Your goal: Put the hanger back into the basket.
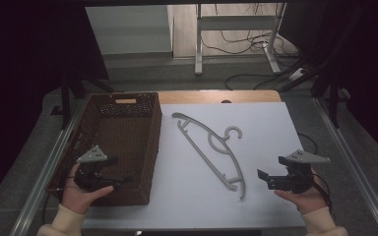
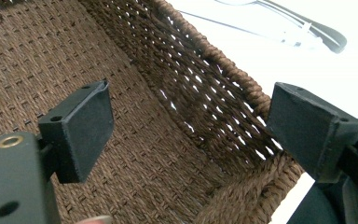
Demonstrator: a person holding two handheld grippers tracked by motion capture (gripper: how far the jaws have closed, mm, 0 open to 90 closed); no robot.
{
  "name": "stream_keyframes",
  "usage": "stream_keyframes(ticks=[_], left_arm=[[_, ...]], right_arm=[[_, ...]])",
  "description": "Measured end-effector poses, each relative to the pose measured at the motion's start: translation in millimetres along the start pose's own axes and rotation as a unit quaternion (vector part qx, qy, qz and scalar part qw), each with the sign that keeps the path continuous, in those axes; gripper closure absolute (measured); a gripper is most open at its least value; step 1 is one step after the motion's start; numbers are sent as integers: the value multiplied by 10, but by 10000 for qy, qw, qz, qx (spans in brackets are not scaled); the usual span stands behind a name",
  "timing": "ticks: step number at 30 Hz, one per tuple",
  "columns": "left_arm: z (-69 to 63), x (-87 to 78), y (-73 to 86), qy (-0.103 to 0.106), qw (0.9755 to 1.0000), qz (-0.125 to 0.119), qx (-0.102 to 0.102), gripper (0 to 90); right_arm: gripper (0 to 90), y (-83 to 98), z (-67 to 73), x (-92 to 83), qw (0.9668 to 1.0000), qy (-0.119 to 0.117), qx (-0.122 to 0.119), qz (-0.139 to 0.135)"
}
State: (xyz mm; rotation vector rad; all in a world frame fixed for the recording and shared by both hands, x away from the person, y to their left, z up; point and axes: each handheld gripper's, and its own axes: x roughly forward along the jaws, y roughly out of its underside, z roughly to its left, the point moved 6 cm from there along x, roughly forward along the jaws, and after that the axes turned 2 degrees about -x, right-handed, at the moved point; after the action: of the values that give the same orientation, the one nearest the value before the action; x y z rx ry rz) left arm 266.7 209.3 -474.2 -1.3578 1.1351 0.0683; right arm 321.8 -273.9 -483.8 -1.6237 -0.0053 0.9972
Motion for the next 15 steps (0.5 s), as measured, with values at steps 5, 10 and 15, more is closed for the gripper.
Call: stream_keyframes(ticks=[5, 10, 15], left_arm=[[-1, 10, 4, -13, 10000, 35, 25, 153], [10, 19, 55, -41, 9999, 87, 29, 154], [17, 26, 87, -72, 9999, 115, 13, 155]], right_arm=[[127, 31, -13, 20, 9998, -9, -98, 170], [142, 20, -41, 69, 9995, 71, -150, 286], [150, 11, -39, 40, 9994, 121, -119, 290]])
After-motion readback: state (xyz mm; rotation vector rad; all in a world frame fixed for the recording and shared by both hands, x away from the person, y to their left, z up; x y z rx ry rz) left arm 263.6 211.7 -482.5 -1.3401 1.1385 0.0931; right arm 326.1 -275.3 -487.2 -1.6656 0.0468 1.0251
